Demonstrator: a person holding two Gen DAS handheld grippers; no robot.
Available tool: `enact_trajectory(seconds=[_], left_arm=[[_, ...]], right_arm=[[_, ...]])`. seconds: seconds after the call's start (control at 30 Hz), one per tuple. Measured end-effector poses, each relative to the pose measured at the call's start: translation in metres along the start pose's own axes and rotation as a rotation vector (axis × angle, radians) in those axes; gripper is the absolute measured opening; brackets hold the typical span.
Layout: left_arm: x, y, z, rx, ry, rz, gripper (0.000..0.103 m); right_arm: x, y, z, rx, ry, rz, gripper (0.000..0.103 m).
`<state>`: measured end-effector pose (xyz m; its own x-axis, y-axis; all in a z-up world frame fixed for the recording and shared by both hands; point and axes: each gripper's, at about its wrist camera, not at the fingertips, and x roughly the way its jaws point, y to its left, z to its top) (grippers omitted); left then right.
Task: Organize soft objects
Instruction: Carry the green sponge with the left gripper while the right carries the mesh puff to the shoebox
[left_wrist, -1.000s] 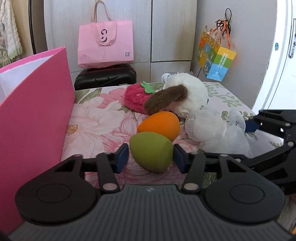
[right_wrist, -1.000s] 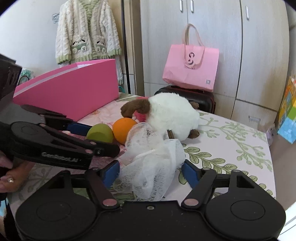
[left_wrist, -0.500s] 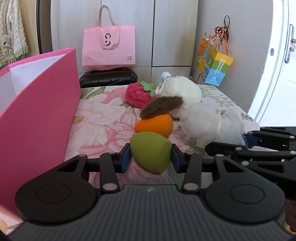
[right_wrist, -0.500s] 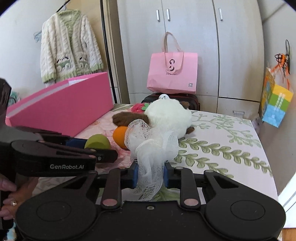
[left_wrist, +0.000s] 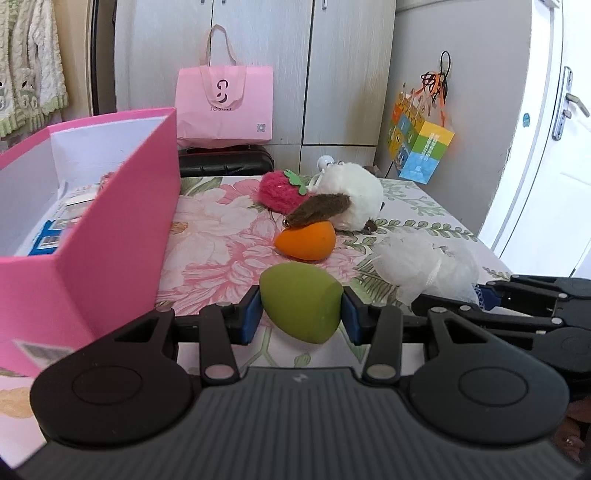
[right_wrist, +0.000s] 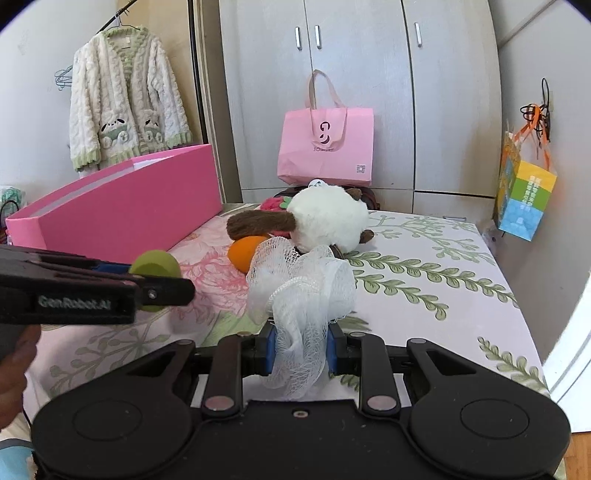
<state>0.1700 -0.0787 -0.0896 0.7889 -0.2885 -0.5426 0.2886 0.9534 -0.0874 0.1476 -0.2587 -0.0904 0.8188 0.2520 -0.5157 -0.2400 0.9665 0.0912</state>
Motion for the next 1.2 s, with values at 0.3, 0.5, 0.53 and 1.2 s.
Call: enact_trajectory(seconds=[0.3,0.5,0.53,1.2], left_arm=[[-0.053,0.017,-0.009,-0.048,0.015,-0.039,0.044],[-0.091,0.037,-0.011,-0.081,0.053,-0.113,0.044],[-0.095,0.04,-0.011,-0.081,0.067,-0.131,0.044],[-0.198,0.122,0.032,-0.056,-0.021,-0.047,0.044]], right_arm=[[-0.03,0.027,-0.004,-0.052,-0.016,0.002,0.029],[-0.058,0.056,0.004,-0.175,0.008,0.048,0.029],[-0.063,0.062,0.005,-0.206,0.012,0.06,0.029],[-0.084,0.156,0.09,-0.239,0.002,0.38,0.03]])
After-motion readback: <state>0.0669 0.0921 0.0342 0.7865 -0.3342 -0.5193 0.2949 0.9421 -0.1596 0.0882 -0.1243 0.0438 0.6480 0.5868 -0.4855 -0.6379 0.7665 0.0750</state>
